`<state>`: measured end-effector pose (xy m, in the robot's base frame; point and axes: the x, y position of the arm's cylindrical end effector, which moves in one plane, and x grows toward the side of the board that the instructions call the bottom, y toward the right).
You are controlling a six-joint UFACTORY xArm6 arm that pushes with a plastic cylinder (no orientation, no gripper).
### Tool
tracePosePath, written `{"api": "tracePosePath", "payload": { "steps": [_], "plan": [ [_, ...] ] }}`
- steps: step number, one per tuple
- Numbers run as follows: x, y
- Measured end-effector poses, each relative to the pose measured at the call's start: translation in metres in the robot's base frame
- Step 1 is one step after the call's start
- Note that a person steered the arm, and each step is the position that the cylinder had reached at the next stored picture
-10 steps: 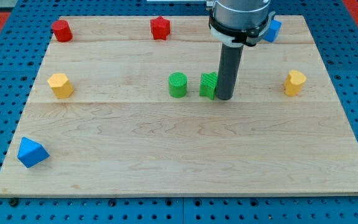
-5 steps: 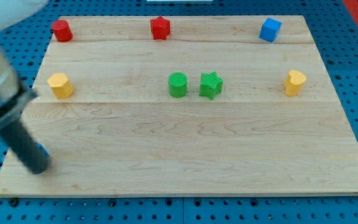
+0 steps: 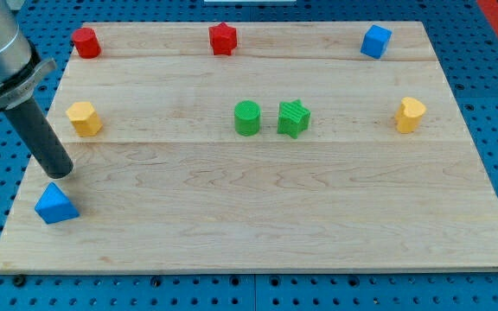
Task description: Slide the blue triangle right a bit
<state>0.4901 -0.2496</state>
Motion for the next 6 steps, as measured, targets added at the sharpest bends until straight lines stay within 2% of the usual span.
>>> {"api": "tracePosePath", "payload": {
  "steps": [1,2,3,4,6],
  "plan": [
    [0.007,-0.054],
    [0.026,-0.054],
    [0.059,-0.022],
    [0.072,0.008],
    [0.027,0.118]
  ]
}}
